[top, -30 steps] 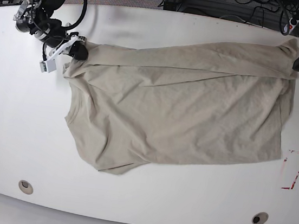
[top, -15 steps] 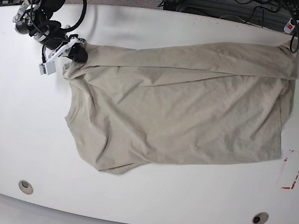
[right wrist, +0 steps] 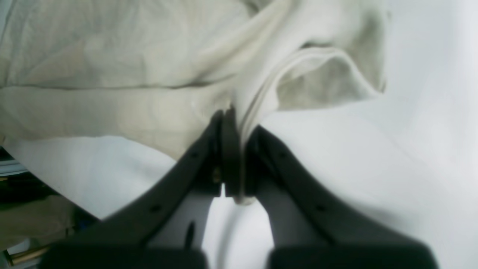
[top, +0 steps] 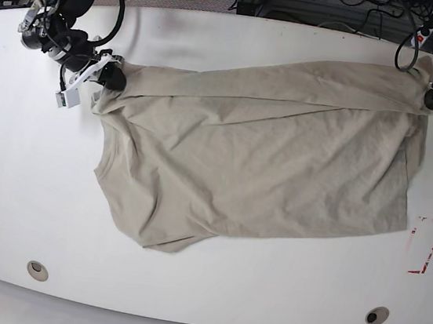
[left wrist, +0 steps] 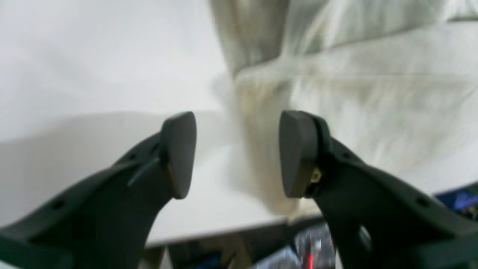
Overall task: Fold the T-shirt properly
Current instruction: 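Open the left gripper and regrasp the shirt edge beside it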
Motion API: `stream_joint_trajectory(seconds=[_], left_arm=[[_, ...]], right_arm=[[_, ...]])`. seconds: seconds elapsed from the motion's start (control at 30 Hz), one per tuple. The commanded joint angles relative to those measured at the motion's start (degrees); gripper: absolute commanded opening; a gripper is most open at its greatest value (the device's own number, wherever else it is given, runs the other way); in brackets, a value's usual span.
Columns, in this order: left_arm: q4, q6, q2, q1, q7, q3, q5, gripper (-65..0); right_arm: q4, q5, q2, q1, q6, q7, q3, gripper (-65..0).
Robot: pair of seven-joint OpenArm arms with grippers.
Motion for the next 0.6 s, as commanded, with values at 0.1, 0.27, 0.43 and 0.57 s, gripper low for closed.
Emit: stream_joint_trajectory(seconds=[0.1, 0.27, 0.43, 0.57], left_arm=[[-4.3, -0.1, -0.5, -0.2, -4.8, 3.4, -0.4, -31.9], [-6.8, -0.1, -0.4, -0.2, -5.2, 4.9, -0.5, -31.9], [-6.8, -0.1, -0.2, -0.1, -5.2, 4.8, -0.7, -32.5], [-6.8, -0.1, -0.2, 0.0, -5.2, 4.6, -0.7, -42.6]], right_arm=[[1.0, 1.3, 0.7, 0.6, 0.1, 1.1, 0.2, -65.0], [1.0, 1.3, 0.8, 0.6, 0.1, 1.1, 0.2, -65.0], [1.0, 1.3, 0.8, 0.6, 0.1, 1.1, 0.2, -65.0], [1.0, 1.3, 0.8, 0.6, 0.1, 1.1, 0.2, -65.0]])
